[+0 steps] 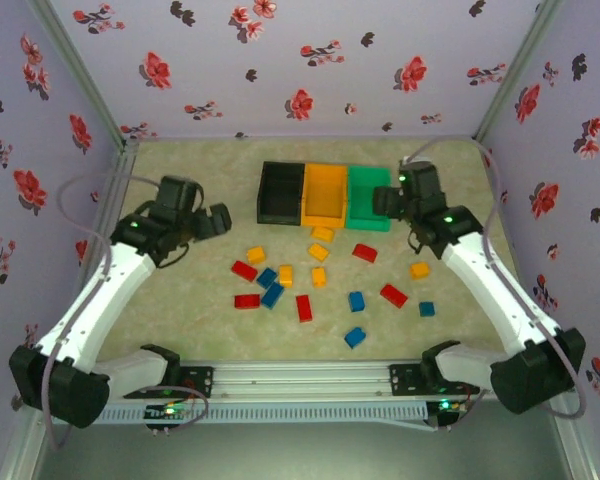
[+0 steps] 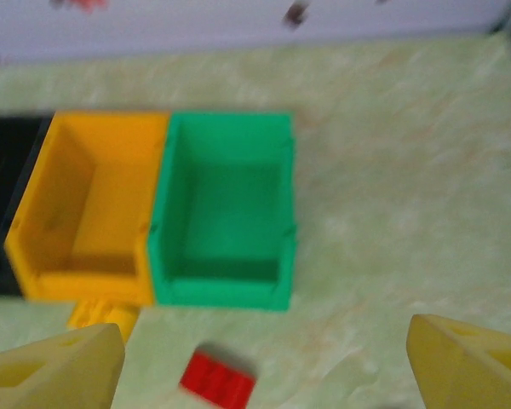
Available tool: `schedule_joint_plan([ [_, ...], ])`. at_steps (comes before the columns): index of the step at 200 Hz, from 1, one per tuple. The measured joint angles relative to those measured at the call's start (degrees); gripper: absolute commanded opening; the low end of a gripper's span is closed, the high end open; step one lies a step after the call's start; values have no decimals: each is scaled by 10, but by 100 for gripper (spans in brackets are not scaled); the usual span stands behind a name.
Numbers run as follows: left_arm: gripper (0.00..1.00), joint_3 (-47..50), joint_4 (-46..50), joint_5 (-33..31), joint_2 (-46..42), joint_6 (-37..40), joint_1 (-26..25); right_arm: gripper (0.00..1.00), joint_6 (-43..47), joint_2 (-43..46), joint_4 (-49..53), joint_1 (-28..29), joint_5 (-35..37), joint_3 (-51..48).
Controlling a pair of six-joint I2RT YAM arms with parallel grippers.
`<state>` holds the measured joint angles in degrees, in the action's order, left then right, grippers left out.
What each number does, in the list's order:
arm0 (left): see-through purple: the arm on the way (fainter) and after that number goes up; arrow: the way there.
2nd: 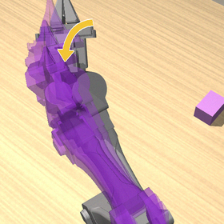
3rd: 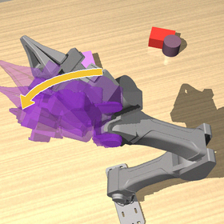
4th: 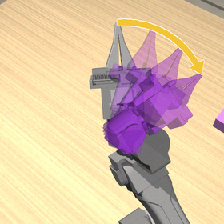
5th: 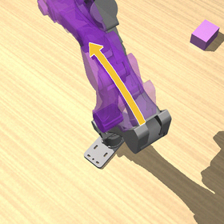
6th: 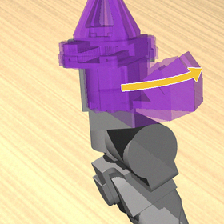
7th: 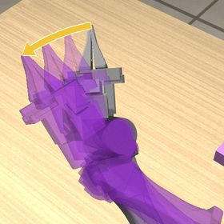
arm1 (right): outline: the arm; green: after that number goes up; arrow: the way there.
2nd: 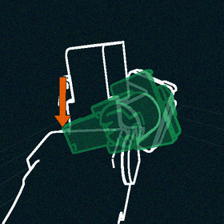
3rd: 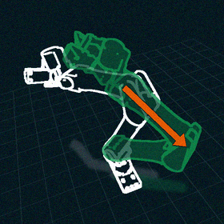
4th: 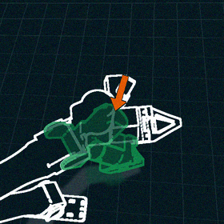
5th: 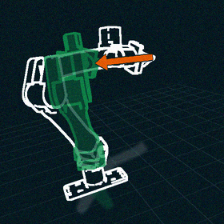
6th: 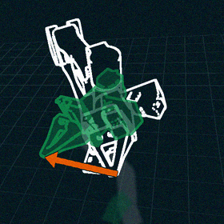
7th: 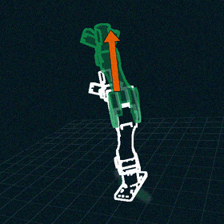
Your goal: Sort the legos into containers by color
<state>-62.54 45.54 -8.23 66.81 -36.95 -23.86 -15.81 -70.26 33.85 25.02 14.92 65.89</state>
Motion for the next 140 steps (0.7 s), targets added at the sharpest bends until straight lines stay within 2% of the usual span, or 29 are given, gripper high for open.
schedule_joint_plan([
  [19,94,38,-7,18,28,-33,-9,84,-25,-28,19,46,-9,-8],
  [48,90,35,-27,34,86,-54,-33,83,-60,-54,25,88,-24,-21],
  [79,82,4,-38,47,166,-58,-49,82,-88,-66,25,109,-34,-31],
  [140,79,-26,-66,76,276,-58,-66,81,-104,-72,24,124,-43,-37],
])
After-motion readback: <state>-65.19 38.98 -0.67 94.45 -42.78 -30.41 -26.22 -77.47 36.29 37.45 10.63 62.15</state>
